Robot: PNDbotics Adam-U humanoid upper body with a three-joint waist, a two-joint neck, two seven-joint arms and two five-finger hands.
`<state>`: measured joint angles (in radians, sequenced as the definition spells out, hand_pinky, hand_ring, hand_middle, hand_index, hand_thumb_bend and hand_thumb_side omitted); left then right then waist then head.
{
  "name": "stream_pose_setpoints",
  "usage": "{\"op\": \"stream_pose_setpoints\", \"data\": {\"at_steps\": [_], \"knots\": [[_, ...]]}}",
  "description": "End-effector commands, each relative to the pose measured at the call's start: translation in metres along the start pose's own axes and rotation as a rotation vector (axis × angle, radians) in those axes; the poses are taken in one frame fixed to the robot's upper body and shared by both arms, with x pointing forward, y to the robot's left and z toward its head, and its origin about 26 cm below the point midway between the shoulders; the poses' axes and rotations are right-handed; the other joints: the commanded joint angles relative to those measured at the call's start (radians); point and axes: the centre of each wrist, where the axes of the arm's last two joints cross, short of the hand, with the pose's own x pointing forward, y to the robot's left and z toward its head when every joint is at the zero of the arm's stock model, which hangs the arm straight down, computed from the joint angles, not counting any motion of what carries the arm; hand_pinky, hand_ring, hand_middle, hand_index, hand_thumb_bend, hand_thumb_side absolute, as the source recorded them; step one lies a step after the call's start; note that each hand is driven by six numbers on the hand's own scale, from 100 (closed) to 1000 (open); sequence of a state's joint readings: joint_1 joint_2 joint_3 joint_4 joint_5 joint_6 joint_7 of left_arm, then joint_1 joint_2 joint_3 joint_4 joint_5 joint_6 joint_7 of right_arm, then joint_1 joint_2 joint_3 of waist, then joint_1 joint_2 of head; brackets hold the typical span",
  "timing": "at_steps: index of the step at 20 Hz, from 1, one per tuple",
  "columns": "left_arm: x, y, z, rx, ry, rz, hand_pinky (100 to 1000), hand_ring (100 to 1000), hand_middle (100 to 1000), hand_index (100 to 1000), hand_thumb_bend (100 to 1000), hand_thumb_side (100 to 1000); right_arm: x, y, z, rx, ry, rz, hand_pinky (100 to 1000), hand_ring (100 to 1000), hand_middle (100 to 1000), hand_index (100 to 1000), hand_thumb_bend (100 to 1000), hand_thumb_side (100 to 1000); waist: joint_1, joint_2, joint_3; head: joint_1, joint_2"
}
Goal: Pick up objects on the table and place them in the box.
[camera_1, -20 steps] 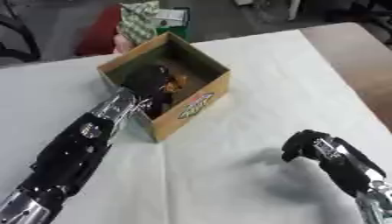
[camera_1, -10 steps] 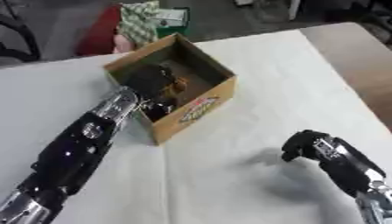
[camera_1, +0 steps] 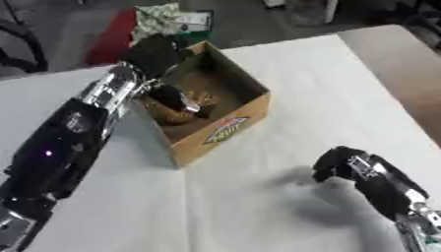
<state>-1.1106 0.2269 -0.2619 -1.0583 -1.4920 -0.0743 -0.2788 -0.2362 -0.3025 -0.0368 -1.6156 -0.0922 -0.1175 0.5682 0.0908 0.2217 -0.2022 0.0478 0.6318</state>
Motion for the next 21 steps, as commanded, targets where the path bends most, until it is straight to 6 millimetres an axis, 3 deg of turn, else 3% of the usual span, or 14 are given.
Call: {"op": "stream_pose_setpoints", "data": {"at_steps": [1,10,15,17,18,21], "knots": [[-0.028,0.036,0.009,0.045,0.014,-0.009,928,977,929,930,1000,1000,0.004,-0.005,0.001,-0.004,-0.001,0.024,619,590,575,615,100,907,-0.005,-0.024,0.005,-0.013,0.001],[-0.078,0.08,0.051,0.124,0.056,0.006,907,956,904,917,1000,959,0.002,-0.006,0.007,-0.023,0.014,0.021,619,590,575,615,100,906,-0.006,-0.035,0.04,-0.043,0.004],[-0.1,0.079,0.096,0.23,0.102,0.106,868,905,855,890,893,645,0.001,-0.006,0.009,-0.035,0.018,0.016,619,590,575,615,100,907,-0.013,-0.036,0.064,-0.059,0.002],[-0.102,0.071,0.115,0.287,0.119,0.204,840,860,823,882,710,542,0.0,-0.005,0.009,-0.036,0.018,0.012,619,590,575,615,100,907,-0.017,-0.037,0.076,-0.065,0.005],[-0.1,0.064,0.124,0.317,0.126,0.27,836,851,817,882,670,533,0.0,-0.005,0.01,-0.038,0.019,0.01,619,590,575,615,100,907,-0.019,-0.038,0.082,-0.067,0.005],[-0.09,0.041,0.147,0.418,0.154,0.513,796,782,771,874,339,497,0.001,-0.005,0.009,-0.044,0.014,0.01,620,590,575,615,100,902,-0.025,-0.036,0.097,-0.073,0.007]]}}
